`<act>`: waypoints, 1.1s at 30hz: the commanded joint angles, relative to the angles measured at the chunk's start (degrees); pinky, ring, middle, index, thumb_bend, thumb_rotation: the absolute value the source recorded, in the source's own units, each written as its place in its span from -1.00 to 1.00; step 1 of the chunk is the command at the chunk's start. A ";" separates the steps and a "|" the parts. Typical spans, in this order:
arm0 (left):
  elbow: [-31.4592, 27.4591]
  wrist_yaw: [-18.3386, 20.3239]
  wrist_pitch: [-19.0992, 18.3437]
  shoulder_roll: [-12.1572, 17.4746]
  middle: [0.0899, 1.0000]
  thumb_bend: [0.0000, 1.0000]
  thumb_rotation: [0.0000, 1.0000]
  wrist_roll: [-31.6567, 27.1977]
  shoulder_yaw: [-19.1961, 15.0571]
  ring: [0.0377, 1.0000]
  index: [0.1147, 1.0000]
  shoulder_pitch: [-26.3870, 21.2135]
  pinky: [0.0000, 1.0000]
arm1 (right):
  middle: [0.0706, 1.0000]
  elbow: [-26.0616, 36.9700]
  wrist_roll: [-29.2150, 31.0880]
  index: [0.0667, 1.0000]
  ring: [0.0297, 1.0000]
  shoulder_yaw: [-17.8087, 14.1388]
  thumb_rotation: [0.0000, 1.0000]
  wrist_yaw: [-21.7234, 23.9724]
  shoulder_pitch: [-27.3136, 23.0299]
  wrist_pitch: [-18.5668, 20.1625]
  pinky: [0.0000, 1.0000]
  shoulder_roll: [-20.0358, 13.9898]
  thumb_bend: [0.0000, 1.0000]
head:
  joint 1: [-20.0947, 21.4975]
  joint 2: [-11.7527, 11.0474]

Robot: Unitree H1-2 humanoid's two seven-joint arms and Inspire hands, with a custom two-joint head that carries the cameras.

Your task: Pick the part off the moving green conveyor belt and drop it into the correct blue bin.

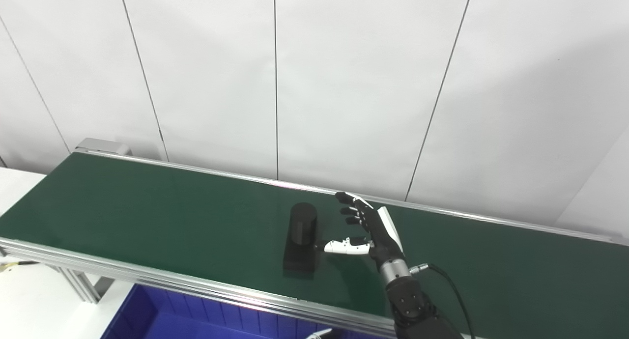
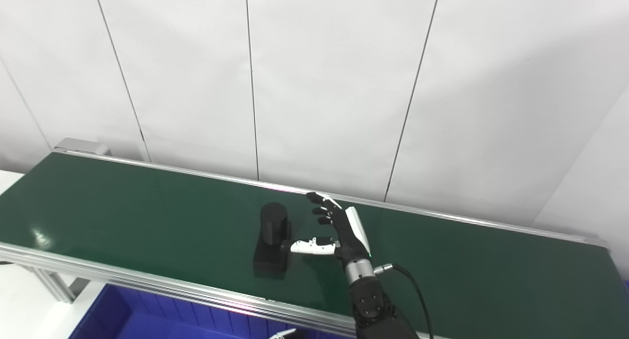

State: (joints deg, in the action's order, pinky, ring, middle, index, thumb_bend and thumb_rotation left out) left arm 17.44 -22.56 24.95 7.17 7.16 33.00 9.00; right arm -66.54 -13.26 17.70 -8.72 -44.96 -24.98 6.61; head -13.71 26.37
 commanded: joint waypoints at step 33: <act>-1.18 -3.90 1.98 1.30 0.65 1.00 0.80 1.49 2.73 0.63 0.58 -0.60 0.45 | 0.26 -3.66 0.43 0.35 0.18 -2.01 -0.93 -2.06 -5.58 -1.92 0.09 0.23 0.45 | 0.17 0.07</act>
State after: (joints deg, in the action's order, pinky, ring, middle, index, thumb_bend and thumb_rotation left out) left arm 17.52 -25.60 24.95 8.24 8.24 35.58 8.90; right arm -70.50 -13.06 16.29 -8.50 -47.43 -24.98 6.08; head -13.62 26.37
